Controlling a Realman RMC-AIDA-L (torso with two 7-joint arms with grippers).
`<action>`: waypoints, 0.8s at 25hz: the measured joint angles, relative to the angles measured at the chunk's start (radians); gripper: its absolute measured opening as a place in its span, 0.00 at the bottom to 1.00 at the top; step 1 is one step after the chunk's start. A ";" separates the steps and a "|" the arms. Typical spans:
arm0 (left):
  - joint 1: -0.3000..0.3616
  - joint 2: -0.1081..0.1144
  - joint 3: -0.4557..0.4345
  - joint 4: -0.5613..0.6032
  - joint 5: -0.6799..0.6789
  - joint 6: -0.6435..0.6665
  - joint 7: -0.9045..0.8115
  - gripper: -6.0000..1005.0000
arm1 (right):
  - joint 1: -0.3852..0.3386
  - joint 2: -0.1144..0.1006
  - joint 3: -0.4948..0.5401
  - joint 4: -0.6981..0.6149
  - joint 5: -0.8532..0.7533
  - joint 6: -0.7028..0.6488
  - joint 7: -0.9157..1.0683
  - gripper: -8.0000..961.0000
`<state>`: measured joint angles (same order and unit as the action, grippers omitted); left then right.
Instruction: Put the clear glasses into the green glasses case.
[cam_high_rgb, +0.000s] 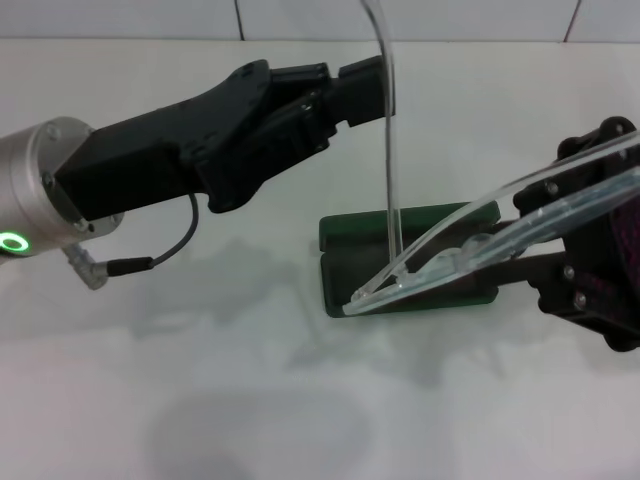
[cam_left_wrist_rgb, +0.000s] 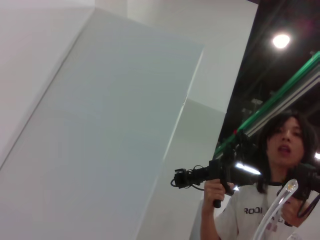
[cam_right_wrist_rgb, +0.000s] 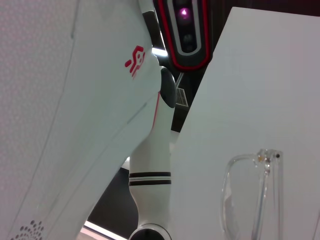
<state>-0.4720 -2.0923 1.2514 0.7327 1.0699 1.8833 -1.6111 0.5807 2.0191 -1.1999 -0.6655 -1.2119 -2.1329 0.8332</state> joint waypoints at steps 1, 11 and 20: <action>-0.003 0.000 0.001 0.000 -0.001 -0.001 0.003 0.07 | 0.001 0.000 0.000 0.002 0.000 0.001 0.000 0.07; -0.013 0.000 0.002 0.001 0.001 -0.006 0.033 0.07 | 0.002 -0.002 -0.001 0.005 0.000 0.009 -0.001 0.07; -0.006 0.001 0.050 0.031 0.003 -0.001 0.072 0.06 | -0.005 0.000 0.004 0.007 0.003 0.012 -0.002 0.07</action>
<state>-0.4779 -2.0912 1.3017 0.7633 1.0726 1.8824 -1.5395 0.5761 2.0187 -1.1958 -0.6588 -1.2092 -2.1212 0.8314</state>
